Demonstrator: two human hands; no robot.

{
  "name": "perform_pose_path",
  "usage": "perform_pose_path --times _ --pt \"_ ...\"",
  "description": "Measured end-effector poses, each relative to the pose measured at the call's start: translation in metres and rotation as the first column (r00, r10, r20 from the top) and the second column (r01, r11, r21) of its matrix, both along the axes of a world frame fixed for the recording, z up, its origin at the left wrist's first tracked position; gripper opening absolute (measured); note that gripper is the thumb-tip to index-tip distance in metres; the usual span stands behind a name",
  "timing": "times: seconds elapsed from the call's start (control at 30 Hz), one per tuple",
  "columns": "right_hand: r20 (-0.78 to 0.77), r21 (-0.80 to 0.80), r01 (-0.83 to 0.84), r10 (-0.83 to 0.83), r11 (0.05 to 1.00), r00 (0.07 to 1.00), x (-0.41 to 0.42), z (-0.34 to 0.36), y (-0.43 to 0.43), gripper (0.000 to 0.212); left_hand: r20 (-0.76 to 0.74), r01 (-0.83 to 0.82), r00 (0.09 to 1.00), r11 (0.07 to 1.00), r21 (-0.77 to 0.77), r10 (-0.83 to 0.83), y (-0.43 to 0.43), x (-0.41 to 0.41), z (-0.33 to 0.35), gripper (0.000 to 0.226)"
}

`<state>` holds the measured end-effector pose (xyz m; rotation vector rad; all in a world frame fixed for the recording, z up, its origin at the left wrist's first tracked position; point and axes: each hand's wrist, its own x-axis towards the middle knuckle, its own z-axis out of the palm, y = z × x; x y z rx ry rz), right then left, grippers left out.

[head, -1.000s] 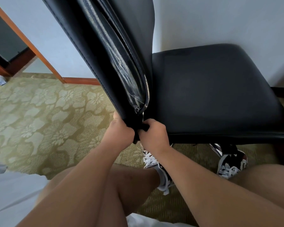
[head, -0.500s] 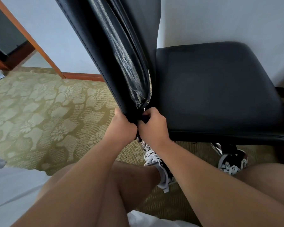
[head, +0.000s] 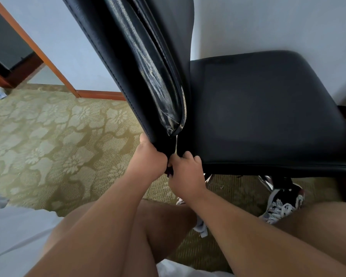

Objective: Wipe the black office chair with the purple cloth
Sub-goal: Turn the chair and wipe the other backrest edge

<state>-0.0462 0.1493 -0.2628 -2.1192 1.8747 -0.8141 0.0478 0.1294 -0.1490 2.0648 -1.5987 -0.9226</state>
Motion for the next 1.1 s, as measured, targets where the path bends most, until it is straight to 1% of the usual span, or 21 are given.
perform_pose_path --times 0.07,0.1,0.13,0.17,0.2,0.27,0.3,0.37,0.43,0.5,0.57,0.63,0.73,0.8,0.87,0.9,0.93,1.0,1.03,1.07,1.1 --pt "0.236 0.130 0.061 -0.091 0.990 0.968 -0.004 0.017 -0.006 0.030 0.003 0.000 1.000 1.000 -0.010 0.000 -0.001 0.000 0.001 0.044" --pt "0.353 0.228 0.086 -0.165 0.970 0.921 -0.007 0.025 -0.011 0.030 0.007 0.002 1.000 1.000 -0.014 -0.002 -0.001 0.000 0.001 0.044" --pt "0.429 0.310 0.112 -0.244 0.944 0.870 -0.010 0.032 -0.015 0.029 0.008 0.003 1.000 1.000 -0.016 -0.003 -0.001 0.000 0.002 0.045" --pt "0.468 0.346 0.145 -0.304 0.927 0.830 -0.012 0.038 -0.020 0.028 0.008 0.005 1.000 1.000 -0.018 -0.005 0.000 -0.001 0.003 0.046" --pt "0.498 0.348 0.183 -0.347 0.919 0.795 -0.015 0.042 -0.025 0.027 0.007 0.008 1.000 1.000 -0.017 -0.008 0.000 -0.001 0.003 0.047" --pt "0.576 0.293 0.256 -0.383 0.921 0.722 -0.021 0.054 -0.036 0.026 0.017 0.014 1.000 1.000 -0.015 -0.014 0.001 -0.001 0.003 0.046" --pt "0.624 0.253 0.266 -0.367 0.930 0.690 -0.026 0.061 -0.043 0.026 0.025 0.016 1.000 1.000 -0.015 -0.015 0.001 -0.001 0.003 0.044" --pt "0.690 0.197 0.214 -0.290 0.957 0.663 -0.036 0.075 -0.055 0.026 0.043 0.019 0.999 1.000 -0.016 -0.018 0.001 0.000 0.001 0.043" --pt "0.716 0.215 0.129 -0.246 0.968 0.653 -0.040 0.076 -0.057 0.025 0.054 0.021 0.998 1.000 -0.016 -0.020 0.000 0.000 -0.001 0.042" --pt "0.717 0.260 0.085 -0.251 0.962 0.650 -0.040 0.064 -0.051 0.024 0.057 0.026 0.998 1.000 -0.013 -0.025 0.000 -0.001 -0.002 0.041" --pt "0.675 0.297 0.043 -0.241 0.954 0.697 -0.038 0.050 -0.042 0.023 0.054 0.031 0.998 1.000 -0.007 -0.030 0.000 0.000 -0.002 0.040" --pt "0.593 0.312 0.010 -0.203 0.950 0.779 -0.038 0.040 -0.041 0.023 0.045 0.027 0.999 1.000 0.007 -0.027 0.001 0.000 -0.002 0.039" --pt "0.461 0.316 -0.025 -0.131 0.948 0.878 -0.039 0.039 -0.041 0.031 0.032 0.007 0.999 1.000 0.021 -0.008 0.001 -0.001 -0.002 0.039" --pt "0.411 0.327 -0.054 -0.090 0.944 0.907 -0.040 0.043 -0.040 0.031 0.034 0.002 0.999 1.000 0.023 -0.002 0.002 -0.003 -0.002 0.038" --pt "0.433 0.374 -0.071 -0.106 0.925 0.895 -0.044 0.047 -0.039 0.024 0.034 -0.003 0.999 1.000 0.025 0.002 0.003 -0.004 0.000 0.037" --pt "0.485 0.405 -0.076 -0.144 0.911 0.863 -0.047 0.049 -0.038 0.021 0.037 -0.001 0.999 1.000 0.024 0.000 0.003 -0.005 0.001 0.038" --pt "0.557 0.438 -0.084 -0.197 0.895 0.807 -0.050 0.052 -0.036 0.019 0.040 0.003 0.999 1.000 0.025 -0.004 0.004 -0.005 0.001 0.040" --pt "0.711 0.479 -0.126 -0.300 0.868 0.636 -0.055 0.062 -0.031 0.021 0.028 -0.002 1.000 0.999 0.036 0.001 0.006 -0.007 0.003 0.043" --pt "0.764 0.481 -0.156 -0.325 0.863 0.558 -0.056 0.070 -0.028 0.022 0.026 -0.003 1.000 0.999 0.036 0.002 0.007 -0.007 0.004 0.043" --pt "0.788 0.473 -0.172 -0.327 0.864 0.522 -0.058 0.077 -0.024 0.023 0.024 -0.001 1.000 0.999 0.037 0.001 0.009 -0.008 0.005 0.045" --pt "0.794 0.461 -0.174 -0.317 0.870 0.519 -0.059 0.083 -0.022 0.025 0.024 0.000 1.000 0.999 0.041 -0.001 0.011 -0.009 0.005 0.048"
